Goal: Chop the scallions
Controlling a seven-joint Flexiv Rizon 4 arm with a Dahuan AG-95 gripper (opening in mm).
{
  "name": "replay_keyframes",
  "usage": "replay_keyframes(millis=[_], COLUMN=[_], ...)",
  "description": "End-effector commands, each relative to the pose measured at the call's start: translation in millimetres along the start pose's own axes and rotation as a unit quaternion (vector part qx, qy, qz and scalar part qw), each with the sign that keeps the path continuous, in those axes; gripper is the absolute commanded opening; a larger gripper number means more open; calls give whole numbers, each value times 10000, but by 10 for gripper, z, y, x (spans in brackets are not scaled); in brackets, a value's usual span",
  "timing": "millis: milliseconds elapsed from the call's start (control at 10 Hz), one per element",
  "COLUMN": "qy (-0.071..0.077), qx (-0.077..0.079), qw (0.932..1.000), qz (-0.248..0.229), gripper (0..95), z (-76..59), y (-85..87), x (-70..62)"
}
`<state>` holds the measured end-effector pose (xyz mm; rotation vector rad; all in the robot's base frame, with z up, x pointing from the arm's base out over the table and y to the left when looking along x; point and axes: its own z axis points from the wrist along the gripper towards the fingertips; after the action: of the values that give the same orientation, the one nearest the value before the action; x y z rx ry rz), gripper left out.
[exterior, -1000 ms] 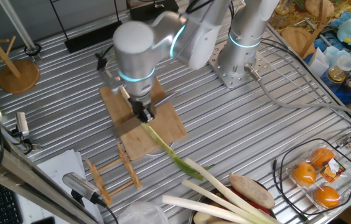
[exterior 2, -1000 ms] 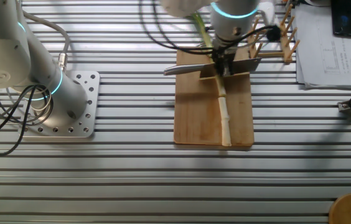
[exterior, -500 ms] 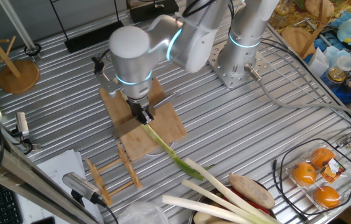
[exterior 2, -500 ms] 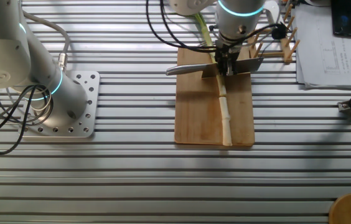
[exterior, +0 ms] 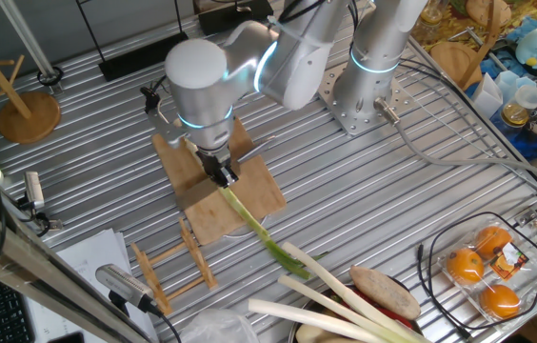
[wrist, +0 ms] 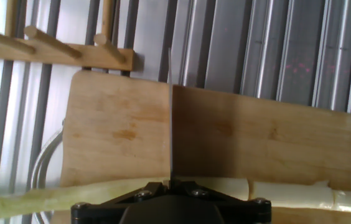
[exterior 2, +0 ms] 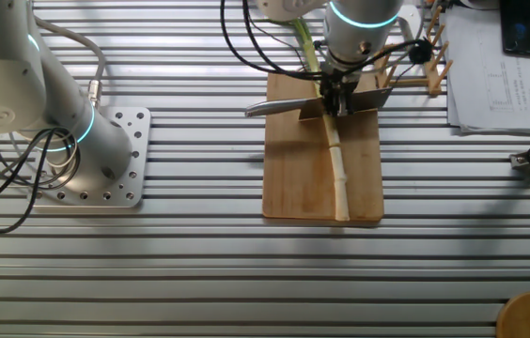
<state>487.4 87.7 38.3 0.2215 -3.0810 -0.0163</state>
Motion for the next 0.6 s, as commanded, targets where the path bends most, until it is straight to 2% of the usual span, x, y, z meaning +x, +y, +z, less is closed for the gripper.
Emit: replay_keyframes(millis=[100, 300, 500, 600], qy=[44, 45, 125, 157], qx=[19, -18, -30, -25], qw=[10000, 10000, 9999, 9999], qz=[-26, -39, -27, -21], gripper=[0, 0, 0, 0], z=[265, 238, 253, 282], y=[-10, -15, -17, -25], x=[82, 141, 180, 241])
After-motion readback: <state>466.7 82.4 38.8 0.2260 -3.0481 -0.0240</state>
